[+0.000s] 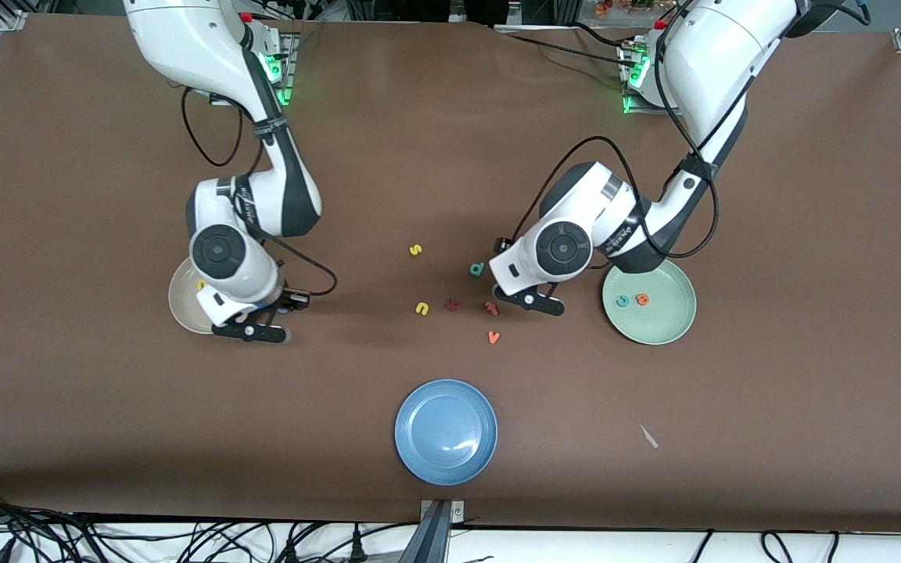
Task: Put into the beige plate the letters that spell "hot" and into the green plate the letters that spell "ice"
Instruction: 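Drop the o on the white plate while the left gripper grasps the i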
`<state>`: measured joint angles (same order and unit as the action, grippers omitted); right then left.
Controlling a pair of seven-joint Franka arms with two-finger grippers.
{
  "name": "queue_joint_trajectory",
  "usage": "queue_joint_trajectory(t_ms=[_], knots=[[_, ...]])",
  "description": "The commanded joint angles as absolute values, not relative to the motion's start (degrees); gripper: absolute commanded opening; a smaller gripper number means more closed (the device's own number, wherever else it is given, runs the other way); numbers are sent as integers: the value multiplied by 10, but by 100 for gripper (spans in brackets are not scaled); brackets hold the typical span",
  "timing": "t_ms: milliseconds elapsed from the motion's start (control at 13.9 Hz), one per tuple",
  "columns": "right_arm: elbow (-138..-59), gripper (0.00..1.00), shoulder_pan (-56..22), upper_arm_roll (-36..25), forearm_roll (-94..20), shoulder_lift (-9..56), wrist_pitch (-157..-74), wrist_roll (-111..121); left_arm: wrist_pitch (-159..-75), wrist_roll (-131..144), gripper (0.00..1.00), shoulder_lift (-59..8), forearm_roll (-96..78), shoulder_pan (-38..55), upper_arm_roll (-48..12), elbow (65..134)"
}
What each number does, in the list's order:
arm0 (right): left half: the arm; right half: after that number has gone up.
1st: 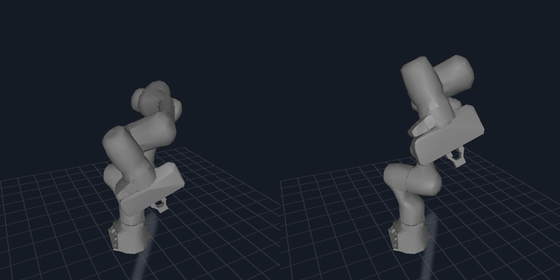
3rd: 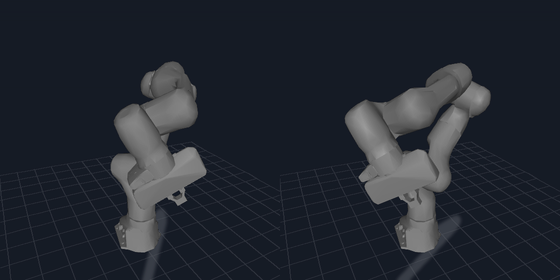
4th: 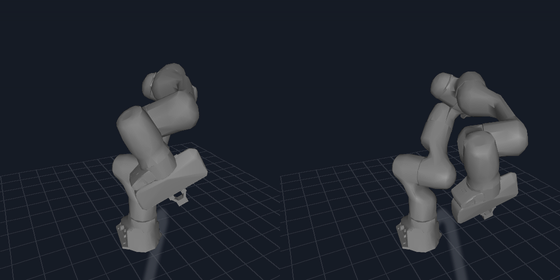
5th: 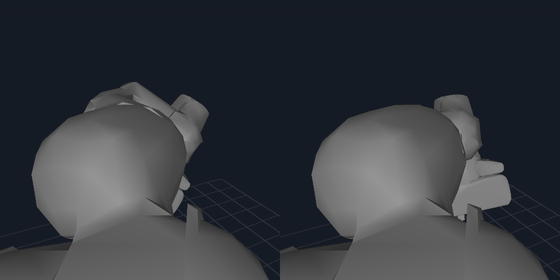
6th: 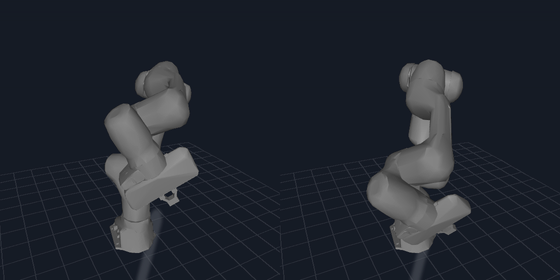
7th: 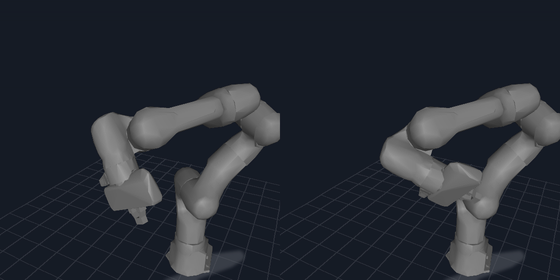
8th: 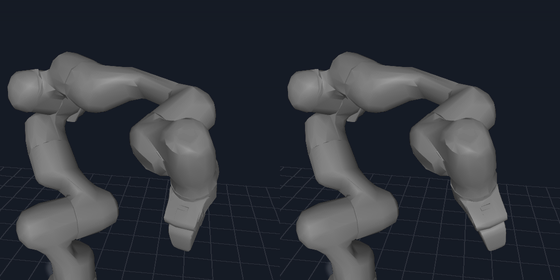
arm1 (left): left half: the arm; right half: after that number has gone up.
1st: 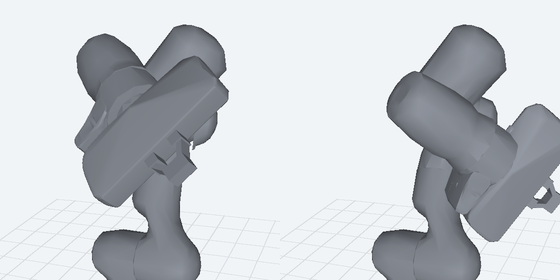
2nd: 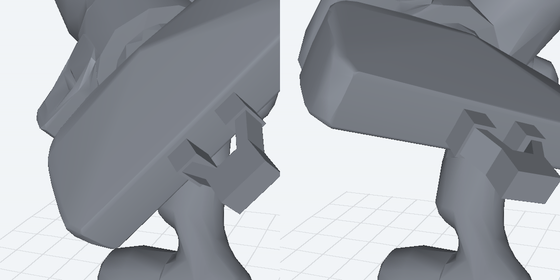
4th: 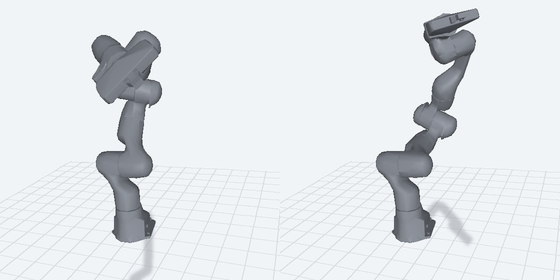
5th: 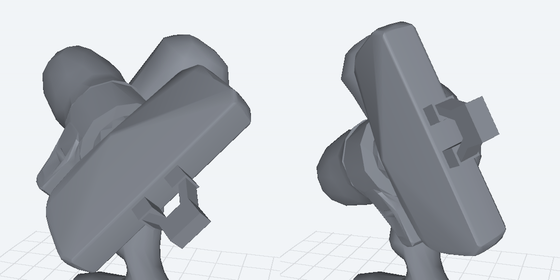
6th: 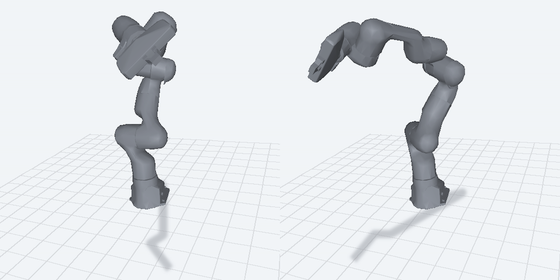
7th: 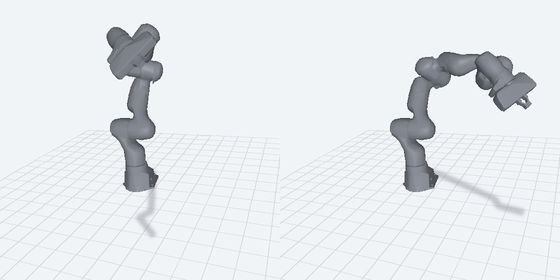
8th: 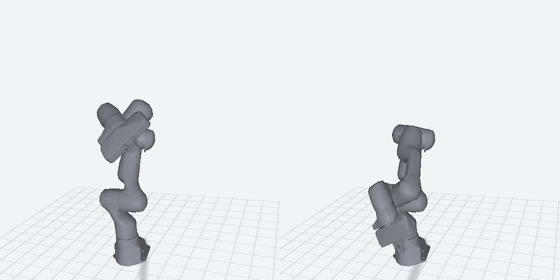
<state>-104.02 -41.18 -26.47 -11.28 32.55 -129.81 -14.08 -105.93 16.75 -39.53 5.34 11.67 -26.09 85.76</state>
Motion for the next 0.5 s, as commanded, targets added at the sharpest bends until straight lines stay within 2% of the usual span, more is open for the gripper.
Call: queue_joint_trajectory(t_ms=[0, 288, 360, 432], knots=[[-1149, 6, -418, -299, -116, 260, -1351, -35, -1061, 56, 99, -381, 50, 110, -262, 867], [-1193, 6, -415, -339, -144, 243, -1368, 73, -1081, -89, 99, -383, 82, 117, -262, 883], [-1196, 10, -405, -343, -162, 244, -1368, 107, -1105, -131, 99, -383, 83, 112, -262, 897], [-1196, 51, -388, -343, -183, 246, -1368, 151, -1136, -174, 99, -383, 83, 109, -262, 912]])
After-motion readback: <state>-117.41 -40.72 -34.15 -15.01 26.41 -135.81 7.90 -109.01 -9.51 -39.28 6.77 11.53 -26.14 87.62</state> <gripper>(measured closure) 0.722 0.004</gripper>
